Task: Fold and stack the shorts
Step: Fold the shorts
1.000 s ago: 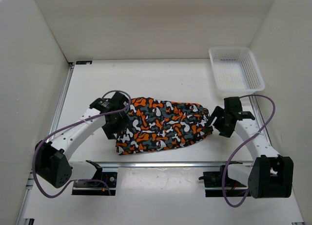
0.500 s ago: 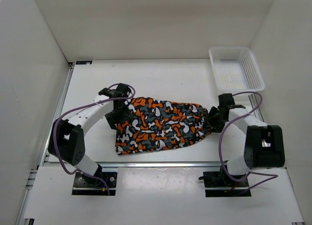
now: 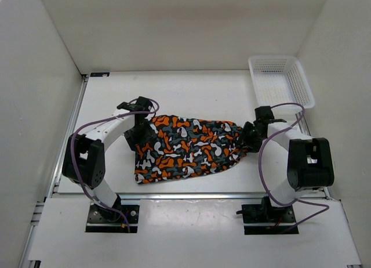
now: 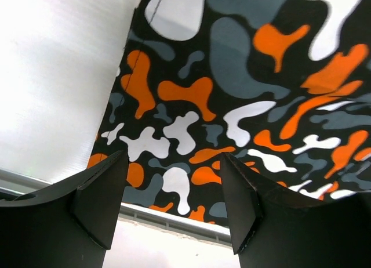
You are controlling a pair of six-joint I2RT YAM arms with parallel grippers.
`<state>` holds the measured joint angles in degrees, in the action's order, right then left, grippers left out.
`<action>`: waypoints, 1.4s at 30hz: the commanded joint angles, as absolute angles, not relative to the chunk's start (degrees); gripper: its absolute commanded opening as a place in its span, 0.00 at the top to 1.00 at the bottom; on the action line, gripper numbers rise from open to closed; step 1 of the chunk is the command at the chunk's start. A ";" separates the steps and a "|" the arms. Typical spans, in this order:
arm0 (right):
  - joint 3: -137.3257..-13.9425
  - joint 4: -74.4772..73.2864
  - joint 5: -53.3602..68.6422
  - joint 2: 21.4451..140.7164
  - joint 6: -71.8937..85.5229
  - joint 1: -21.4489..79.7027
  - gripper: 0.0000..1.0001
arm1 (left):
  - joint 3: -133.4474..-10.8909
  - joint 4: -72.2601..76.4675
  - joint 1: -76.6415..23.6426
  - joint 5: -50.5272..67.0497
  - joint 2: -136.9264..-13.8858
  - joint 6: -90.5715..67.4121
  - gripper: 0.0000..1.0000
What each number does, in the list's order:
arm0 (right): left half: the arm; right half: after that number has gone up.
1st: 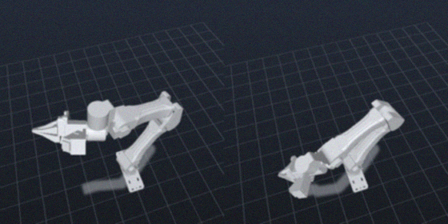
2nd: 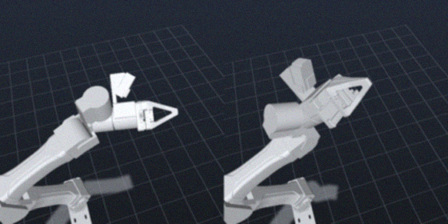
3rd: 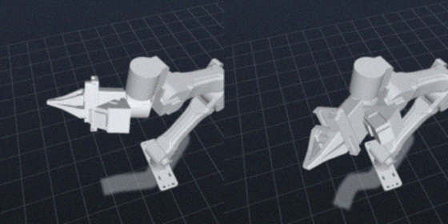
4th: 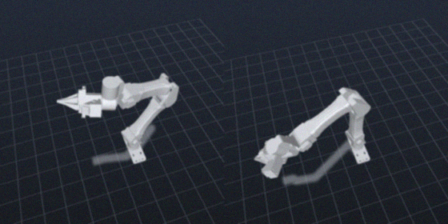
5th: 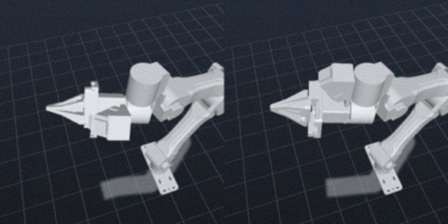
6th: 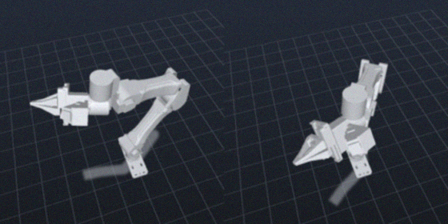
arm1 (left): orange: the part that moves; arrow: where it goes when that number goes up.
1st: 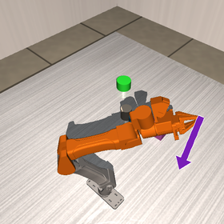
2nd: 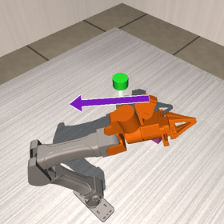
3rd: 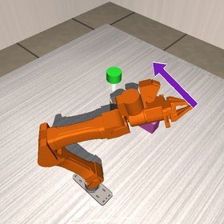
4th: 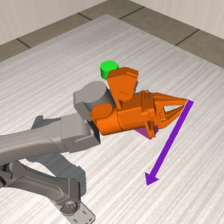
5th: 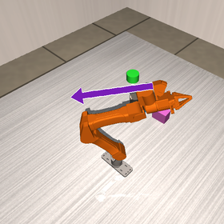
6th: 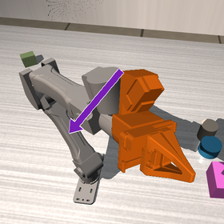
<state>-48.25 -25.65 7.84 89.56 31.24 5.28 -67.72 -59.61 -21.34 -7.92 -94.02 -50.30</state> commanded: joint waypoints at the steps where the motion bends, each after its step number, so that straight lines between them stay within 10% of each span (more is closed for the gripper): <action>1: -48.86 -25.93 3.70 91.76 29.97 7.11 0.40 | -70.14 -58.71 -20.13 -7.04 -92.90 -48.70 0.25; 6: -49.39 -26.46 1.76 91.76 29.97 8.53 1.00 | -71.36 -58.71 -18.81 -6.51 -92.90 -48.16 0.25; 19: -51.32 -34.45 -10.72 78.23 28.84 8.53 1.00 | -72.51 -55.29 -17.75 -5.28 -96.41 -45.97 0.32; 25: -55.35 -36.30 -14.14 77.17 27.07 9.67 1.00 | -72.51 -52.21 -17.75 -3.87 -103.44 -45.97 0.90; 42: -81.35 -44.82 -26.62 82.25 27.60 40.14 1.00 | -73.04 -49.39 -18.28 -2.72 -108.72 -45.44 0.90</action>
<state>-75.16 -43.22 -22.79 79.61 27.57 33.61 -71.94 -51.35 -18.02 -3.44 -108.44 -45.84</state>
